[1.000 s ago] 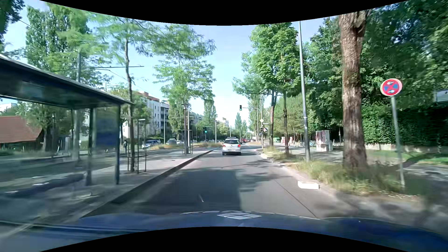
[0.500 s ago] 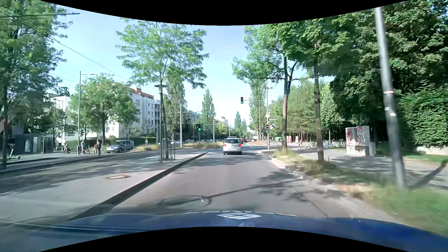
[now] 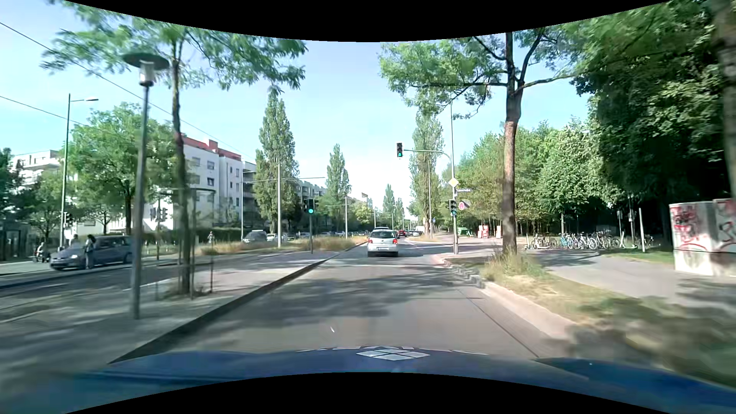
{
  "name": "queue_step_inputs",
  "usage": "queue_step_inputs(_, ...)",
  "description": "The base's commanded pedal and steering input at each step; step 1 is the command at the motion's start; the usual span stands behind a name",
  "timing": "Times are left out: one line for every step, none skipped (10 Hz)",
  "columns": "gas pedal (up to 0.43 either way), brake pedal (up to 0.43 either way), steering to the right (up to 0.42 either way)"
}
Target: Follow the waypoints while adhering to traffic rules and regulations
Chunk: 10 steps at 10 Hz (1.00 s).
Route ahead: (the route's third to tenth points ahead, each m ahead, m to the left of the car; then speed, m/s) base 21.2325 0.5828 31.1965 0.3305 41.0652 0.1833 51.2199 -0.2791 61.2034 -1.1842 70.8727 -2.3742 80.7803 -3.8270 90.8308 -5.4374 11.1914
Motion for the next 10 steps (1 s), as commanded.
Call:
queue_step_inputs(0.157,0.000,0.003)
queue_step_inputs(0.157,0.000,0.003)
queue_step_inputs(0.157,0.000,0.003)
queue_step_inputs(0.157,0.000,0.003)
queue_step_inputs(0.157,0.000,0.002)
queue_step_inputs(0.157,0.000,0.001)
queue_step_inputs(0.157,0.000,0.000)
queue_step_inputs(0.157,0.000,0.001)
queue_step_inputs(0.157,0.000,0.001)
queue_step_inputs(0.157,0.000,0.001)
